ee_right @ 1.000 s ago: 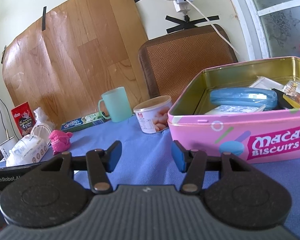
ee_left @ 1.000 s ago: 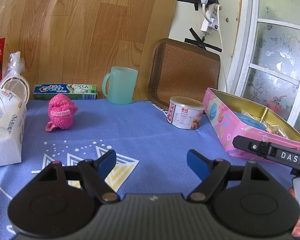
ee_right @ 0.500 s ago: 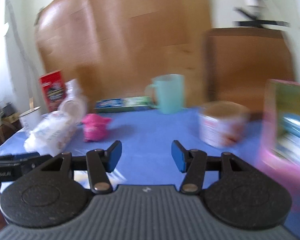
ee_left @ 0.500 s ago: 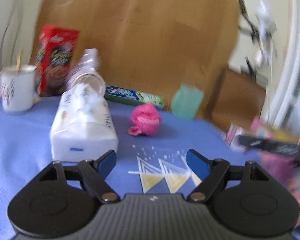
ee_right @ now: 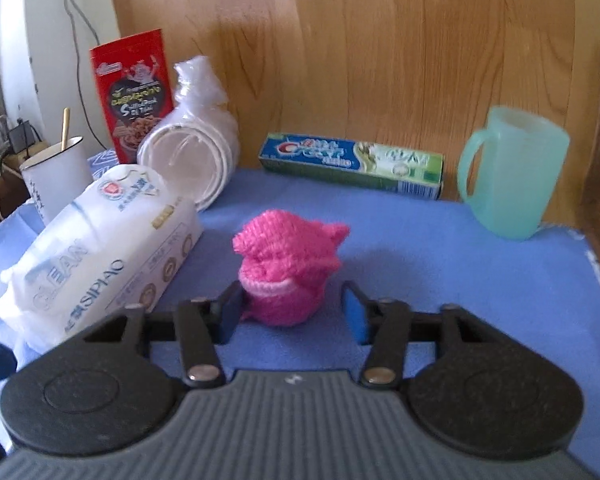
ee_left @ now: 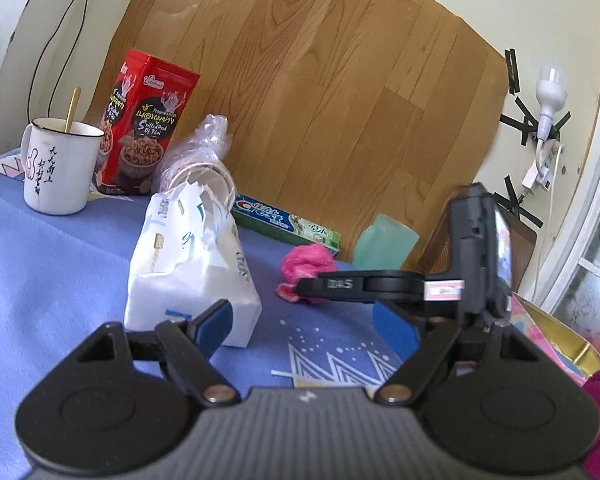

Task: Organize soft objects
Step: 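Grasp the pink knitted sock with the right tool, then lift the pink sock with the right tool toward the left tool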

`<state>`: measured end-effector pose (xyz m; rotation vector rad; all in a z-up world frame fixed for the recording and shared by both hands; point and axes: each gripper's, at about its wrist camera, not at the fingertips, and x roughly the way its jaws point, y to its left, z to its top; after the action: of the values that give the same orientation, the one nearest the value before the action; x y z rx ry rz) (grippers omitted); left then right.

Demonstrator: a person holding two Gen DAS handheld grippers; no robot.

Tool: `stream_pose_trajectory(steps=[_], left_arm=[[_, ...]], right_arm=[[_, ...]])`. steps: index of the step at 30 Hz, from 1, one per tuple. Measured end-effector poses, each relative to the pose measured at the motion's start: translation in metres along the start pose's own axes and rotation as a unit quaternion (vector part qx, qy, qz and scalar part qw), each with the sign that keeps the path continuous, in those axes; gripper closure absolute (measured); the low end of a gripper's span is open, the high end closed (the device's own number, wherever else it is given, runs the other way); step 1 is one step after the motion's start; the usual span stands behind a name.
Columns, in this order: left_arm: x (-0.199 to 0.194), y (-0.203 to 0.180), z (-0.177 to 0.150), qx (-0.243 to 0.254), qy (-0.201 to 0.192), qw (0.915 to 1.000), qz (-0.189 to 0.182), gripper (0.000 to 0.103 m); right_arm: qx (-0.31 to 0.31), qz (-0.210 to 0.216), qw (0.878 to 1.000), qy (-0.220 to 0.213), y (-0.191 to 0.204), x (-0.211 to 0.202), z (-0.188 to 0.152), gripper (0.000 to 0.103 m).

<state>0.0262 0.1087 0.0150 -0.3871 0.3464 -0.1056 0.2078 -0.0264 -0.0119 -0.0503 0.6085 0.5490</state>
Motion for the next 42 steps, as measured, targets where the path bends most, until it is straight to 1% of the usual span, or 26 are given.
stream_pose_trajectory(steps=[2, 5, 8, 12, 16, 18, 21, 23, 26, 28, 30, 33, 36, 42], left_arm=[[0.000, 0.000, 0.000, 0.001, 0.001, 1.0000, -0.002, 0.023], [0.001, -0.001, 0.000, 0.004, 0.004, 1.0000, -0.003, 0.023], [0.002, -0.003, -0.001, 0.007, 0.008, 0.9999, -0.003, 0.022], [0.005, -0.006, -0.002, 0.017, 0.022, 0.9996, 0.000, 0.022], [0.010, -0.013, -0.004, 0.035, 0.037, 0.9987, 0.007, 0.022], [0.012, -0.019, -0.005, 0.046, 0.047, 0.9978, 0.013, 0.022], [0.014, -0.033, -0.008, 0.062, 0.056, 0.9963, 0.022, 0.022], [0.014, -0.039, -0.011, 0.049, 0.062, 0.9968, 0.005, 0.022], [0.017, -0.052, -0.017, 0.040, 0.070, 0.9966, -0.018, 0.022], [0.021, -0.063, -0.022, 0.057, 0.075, 0.9954, -0.022, 0.022], [0.023, -0.072, -0.026, 0.084, 0.076, 0.9934, -0.017, 0.022], [0.023, -0.077, -0.030, 0.103, 0.075, 0.9917, -0.017, 0.022], [0.022, -0.079, -0.031, 0.110, 0.074, 0.9910, -0.018, 0.022], [0.020, -0.076, -0.029, 0.105, 0.070, 0.9914, -0.034, 0.022]], right_arm=[[-0.003, -0.007, 1.000, -0.007, -0.003, -0.016, -0.007, 0.069], [-0.018, -0.002, 1.000, -0.013, -0.010, -0.044, -0.021, 0.070], [-0.038, -0.001, 0.999, -0.025, -0.020, -0.087, -0.048, 0.070], [-0.051, -0.021, 0.997, -0.050, -0.035, -0.143, -0.086, 0.070], [-0.055, -0.038, 0.995, -0.068, -0.046, -0.177, -0.117, 0.070], [-0.051, -0.042, 0.995, -0.068, -0.050, -0.181, -0.126, 0.070], [-0.022, -0.041, 0.997, -0.054, -0.058, -0.174, -0.133, 0.069], [-0.017, -0.042, 0.997, -0.063, -0.057, -0.176, -0.133, 0.069], [-0.010, -0.038, 0.997, -0.059, -0.058, -0.174, -0.133, 0.067], [-0.006, -0.036, 0.998, -0.058, -0.059, -0.176, -0.135, 0.067], [-0.003, -0.034, 0.998, -0.058, -0.059, -0.175, -0.135, 0.067], [0.000, -0.032, 0.998, -0.058, -0.060, -0.176, -0.135, 0.066], [0.006, -0.032, 0.998, -0.057, -0.062, -0.177, -0.137, 0.063], [0.007, -0.032, 0.998, -0.055, -0.063, -0.176, -0.137, 0.062]])
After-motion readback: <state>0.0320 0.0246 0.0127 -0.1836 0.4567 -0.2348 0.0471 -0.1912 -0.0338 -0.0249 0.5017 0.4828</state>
